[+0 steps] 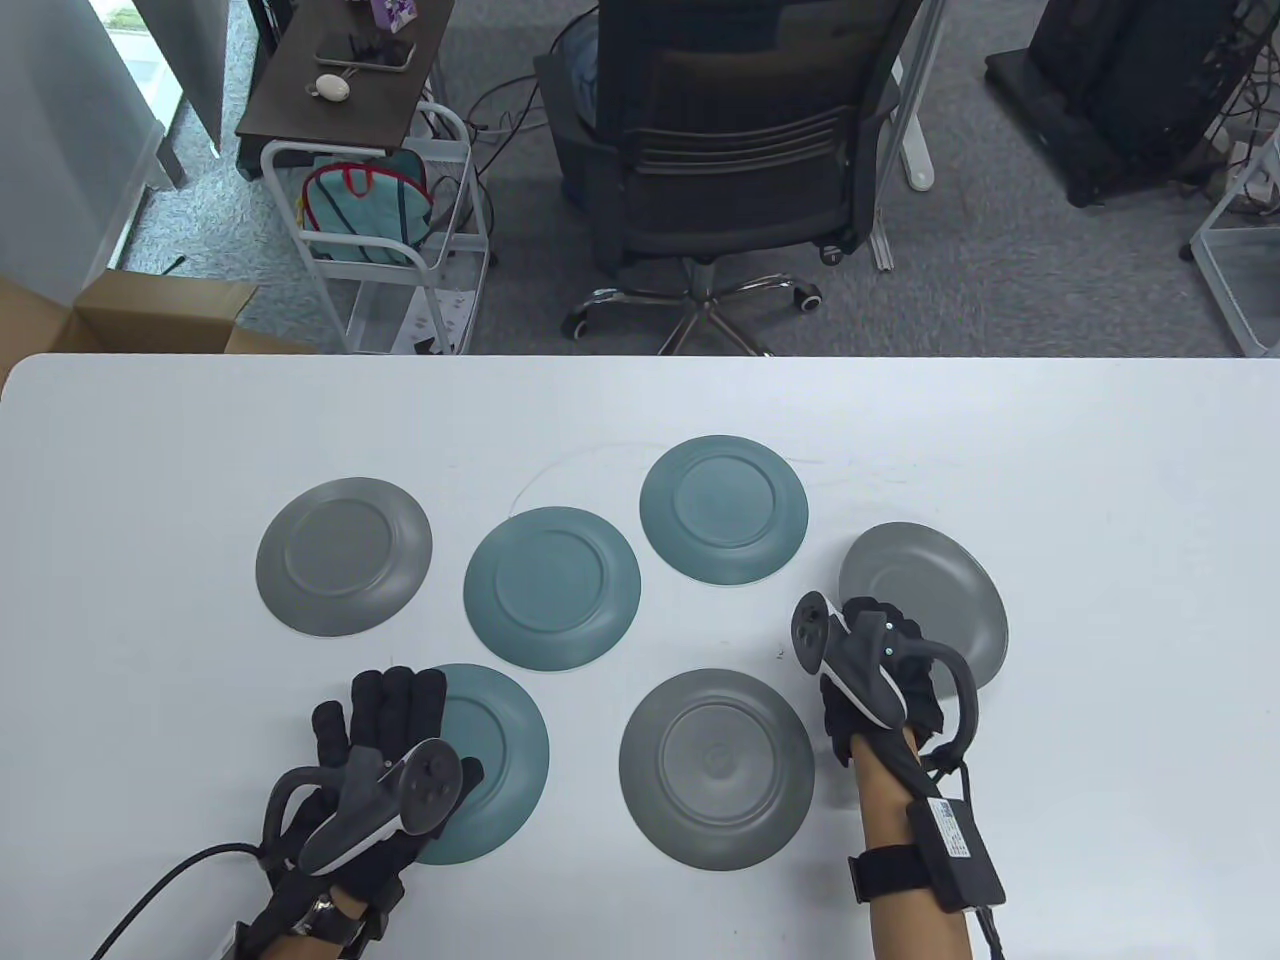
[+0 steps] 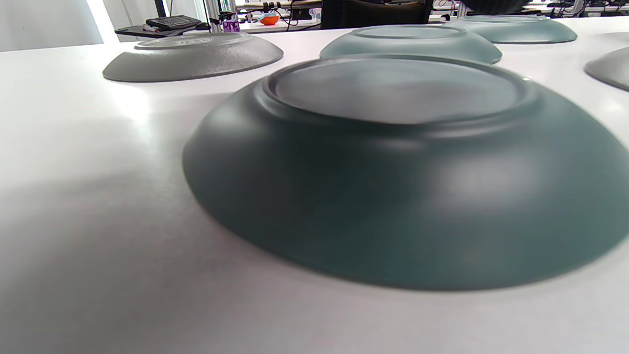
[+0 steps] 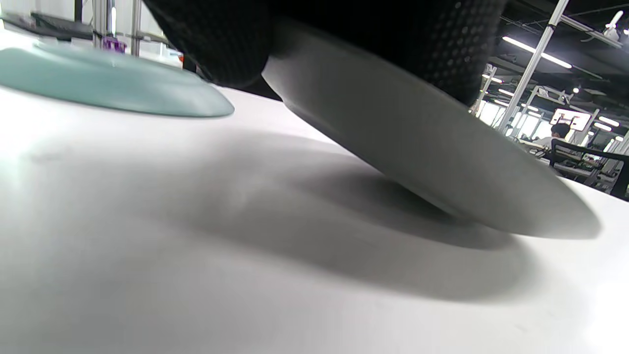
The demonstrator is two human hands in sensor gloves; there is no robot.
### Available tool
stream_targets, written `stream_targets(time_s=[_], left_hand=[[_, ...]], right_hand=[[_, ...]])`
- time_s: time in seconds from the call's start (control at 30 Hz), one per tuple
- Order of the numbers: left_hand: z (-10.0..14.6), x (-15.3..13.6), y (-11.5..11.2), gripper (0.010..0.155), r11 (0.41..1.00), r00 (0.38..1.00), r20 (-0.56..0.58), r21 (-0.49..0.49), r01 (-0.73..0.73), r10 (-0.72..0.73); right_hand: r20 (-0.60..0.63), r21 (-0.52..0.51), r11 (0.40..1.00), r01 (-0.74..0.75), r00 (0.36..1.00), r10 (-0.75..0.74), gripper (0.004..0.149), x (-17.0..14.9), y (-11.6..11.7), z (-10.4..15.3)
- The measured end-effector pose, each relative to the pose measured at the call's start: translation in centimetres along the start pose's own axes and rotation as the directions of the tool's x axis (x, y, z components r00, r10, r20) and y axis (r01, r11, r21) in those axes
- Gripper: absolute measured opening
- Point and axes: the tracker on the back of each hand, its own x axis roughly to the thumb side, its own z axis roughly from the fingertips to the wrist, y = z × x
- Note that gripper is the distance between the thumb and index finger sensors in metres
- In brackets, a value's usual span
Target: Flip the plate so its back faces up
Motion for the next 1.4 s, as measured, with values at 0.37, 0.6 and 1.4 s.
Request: stream_targets(time_s=[0.37,0.6,1.4], left_hand=[[0.0,-0.2,0.1,0.089,1.000,1.000,-0.004,-0.002,-0.014,0.014],[0.1,-0.1,0.1,0.089,1.000,1.000,0.001,0.006,-0.014,0.014],[0.1,-0.1,0.0,0.089,1.000,1.000,0.006,0.017,-0.014,0.014]], right_hand=[[-0.005,-0.087,0.938,0.335,0.942,-0.337,0.047,-2.9,-3.7,1.2],[-0.043,-0.103,0.815,0.571,0.816,-0.577,0.046,-5.8,-5.4,1.7],[-0.285,-0.255,0.326,0.910,0.251,-0.925,0.047,-14.1,-1.4,1.8]])
